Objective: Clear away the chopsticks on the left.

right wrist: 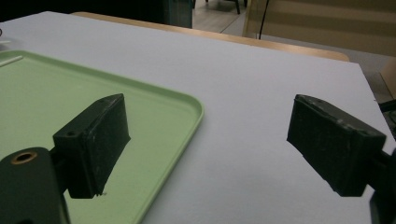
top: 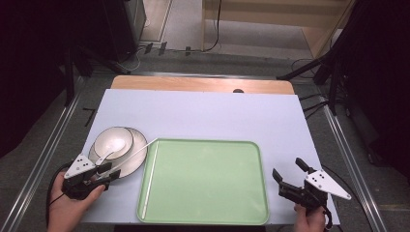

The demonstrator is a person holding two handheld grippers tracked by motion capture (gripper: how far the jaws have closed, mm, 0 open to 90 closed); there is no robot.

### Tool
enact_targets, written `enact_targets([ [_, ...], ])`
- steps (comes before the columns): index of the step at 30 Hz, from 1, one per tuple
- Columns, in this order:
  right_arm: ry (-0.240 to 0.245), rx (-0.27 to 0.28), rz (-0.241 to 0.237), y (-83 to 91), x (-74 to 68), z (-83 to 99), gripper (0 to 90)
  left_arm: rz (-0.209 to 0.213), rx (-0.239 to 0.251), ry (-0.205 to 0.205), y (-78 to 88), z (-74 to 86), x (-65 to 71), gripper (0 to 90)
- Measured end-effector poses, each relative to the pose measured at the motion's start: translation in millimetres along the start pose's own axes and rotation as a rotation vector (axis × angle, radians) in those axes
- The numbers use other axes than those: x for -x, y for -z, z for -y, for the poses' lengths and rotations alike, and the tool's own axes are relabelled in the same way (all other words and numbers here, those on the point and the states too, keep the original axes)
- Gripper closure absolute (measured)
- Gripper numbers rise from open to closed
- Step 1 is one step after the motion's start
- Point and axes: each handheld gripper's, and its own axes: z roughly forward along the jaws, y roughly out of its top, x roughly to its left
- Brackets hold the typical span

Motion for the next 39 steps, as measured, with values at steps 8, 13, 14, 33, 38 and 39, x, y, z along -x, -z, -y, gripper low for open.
enact_targets([
  [8,-0.004,-0.005,-0.005,-1.1,-1.0,0.1,12.9,-0.026,-0.069,-0.009,-19.6,0.7,-1.6,60.3],
  [13,0.001,-0.004,-0.006,-1.6,-1.5,0.1,12.9,-0.025,-0.099,-0.011,-26.4,0.5,-2.6,71.6],
  [14,0.002,-0.004,-0.006,-1.7,-1.4,0.1,12.9,-0.026,-0.102,-0.015,-26.8,0.5,-2.4,74.9],
  [33,-0.001,0.008,0.002,1.8,0.1,-0.4,12.9,0.103,-0.019,-0.015,-13.0,-17.9,36.5,85.3],
  [38,0.002,0.011,0.003,1.7,-0.1,-0.7,12.9,0.159,-0.042,-0.021,-29.6,-22.1,64.3,85.2],
  [39,0.002,0.011,0.003,1.7,-0.2,-0.7,12.9,0.169,-0.05,-0.021,-33.7,-22.6,70.1,85.2],
])
